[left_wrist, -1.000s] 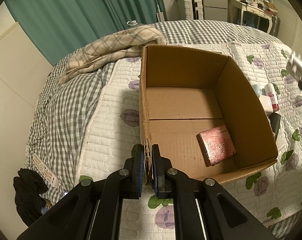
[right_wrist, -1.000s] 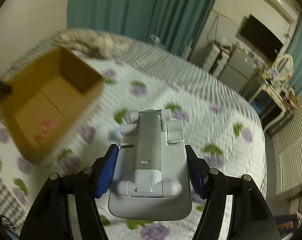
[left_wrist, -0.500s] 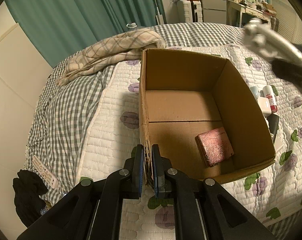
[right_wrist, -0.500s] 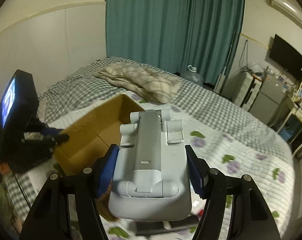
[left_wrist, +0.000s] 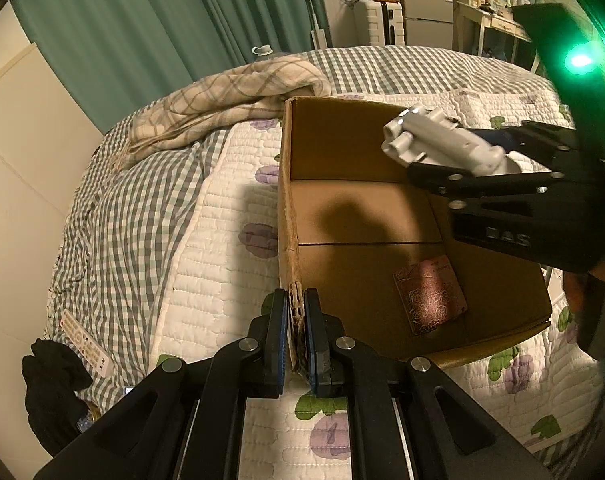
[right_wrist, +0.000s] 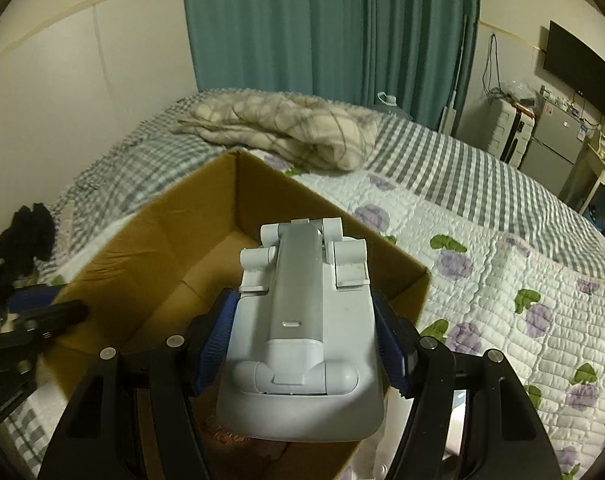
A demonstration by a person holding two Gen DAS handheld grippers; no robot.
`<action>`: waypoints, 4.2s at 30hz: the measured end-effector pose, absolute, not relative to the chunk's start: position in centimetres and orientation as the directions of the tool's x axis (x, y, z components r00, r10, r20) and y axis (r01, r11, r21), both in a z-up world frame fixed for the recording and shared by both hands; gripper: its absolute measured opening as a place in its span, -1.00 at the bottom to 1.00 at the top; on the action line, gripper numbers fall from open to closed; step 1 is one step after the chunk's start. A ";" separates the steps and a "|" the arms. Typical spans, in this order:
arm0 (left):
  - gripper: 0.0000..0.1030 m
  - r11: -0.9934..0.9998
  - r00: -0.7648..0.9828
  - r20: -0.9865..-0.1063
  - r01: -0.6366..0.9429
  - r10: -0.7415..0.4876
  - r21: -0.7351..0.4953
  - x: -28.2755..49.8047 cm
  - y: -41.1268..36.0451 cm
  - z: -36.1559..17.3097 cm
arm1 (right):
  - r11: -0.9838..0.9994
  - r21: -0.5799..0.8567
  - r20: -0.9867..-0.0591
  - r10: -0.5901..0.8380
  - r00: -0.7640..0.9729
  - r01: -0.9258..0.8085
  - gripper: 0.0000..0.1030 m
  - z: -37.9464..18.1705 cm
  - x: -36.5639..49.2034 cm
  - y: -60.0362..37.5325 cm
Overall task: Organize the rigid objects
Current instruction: 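Carry the white phone stand into the box and release it, then grasp the white charger block with the right gripper, then lower the white charger block into the box and open the right gripper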
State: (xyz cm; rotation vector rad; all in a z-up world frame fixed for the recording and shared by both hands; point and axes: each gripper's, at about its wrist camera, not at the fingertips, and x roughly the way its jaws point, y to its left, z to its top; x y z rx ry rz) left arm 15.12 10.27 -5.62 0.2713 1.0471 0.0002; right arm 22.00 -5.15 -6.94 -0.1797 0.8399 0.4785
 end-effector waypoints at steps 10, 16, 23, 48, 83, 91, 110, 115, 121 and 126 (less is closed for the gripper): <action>-0.85 0.966 0.502 -0.855 0.130 0.131 0.224 15.3 10.3 -5.6 | 0.889 0.043 -0.753 0.328 0.570 -0.456 0.28 -8.6 22.9 -5.3; -0.85 0.964 0.497 -0.858 0.138 0.132 0.228 15.3 10.2 -5.7 | 0.901 0.025 -0.673 0.336 0.658 -0.434 0.89 -5.2 21.5 -6.9; -0.85 0.970 0.496 -0.860 0.124 0.121 0.208 15.3 10.3 -5.6 | 0.911 -0.030 -0.657 0.293 0.694 -0.412 0.90 -0.4 19.1 -11.9; -0.84 0.967 0.498 -0.856 0.121 0.136 0.224 15.0 10.1 -5.4 | 0.954 -0.134 -0.816 0.048 0.576 -0.269 0.90 -9.5 14.2 -24.5; -0.84 0.963 0.493 -0.858 0.128 0.146 0.237 14.7 10.4 -5.7 | 0.757 -0.169 -0.929 0.093 0.359 -0.632 0.35 -17.7 22.8 -18.2; -0.84 0.961 0.492 -0.857 0.130 0.151 0.244 14.8 10.5 -5.7 | 0.772 -0.166 -0.921 0.100 0.375 -0.614 0.34 -17.4 22.3 -18.9; -0.84 0.960 0.490 -0.858 0.131 0.153 0.246 14.9 10.3 -5.7 | 0.830 -0.197 -0.849 0.123 0.515 -0.522 0.32 -8.3 18.9 -20.5; -0.84 0.961 0.490 -0.858 0.130 0.152 0.245 14.9 10.4 -5.7 | 0.835 -0.191 -0.787 0.184 0.589 -0.516 0.32 -3.2 18.0 -19.3; -0.84 0.961 0.490 -0.858 0.130 0.153 0.245 14.9 10.2 -5.7 | 0.816 -0.164 -0.710 0.292 0.640 -0.555 0.32 1.5 16.9 -16.1; -0.84 0.960 0.490 -0.858 0.131 0.154 0.247 14.9 10.2 -5.7 | 0.782 -0.121 -0.685 0.381 0.622 -0.612 0.32 2.4 16.3 -12.1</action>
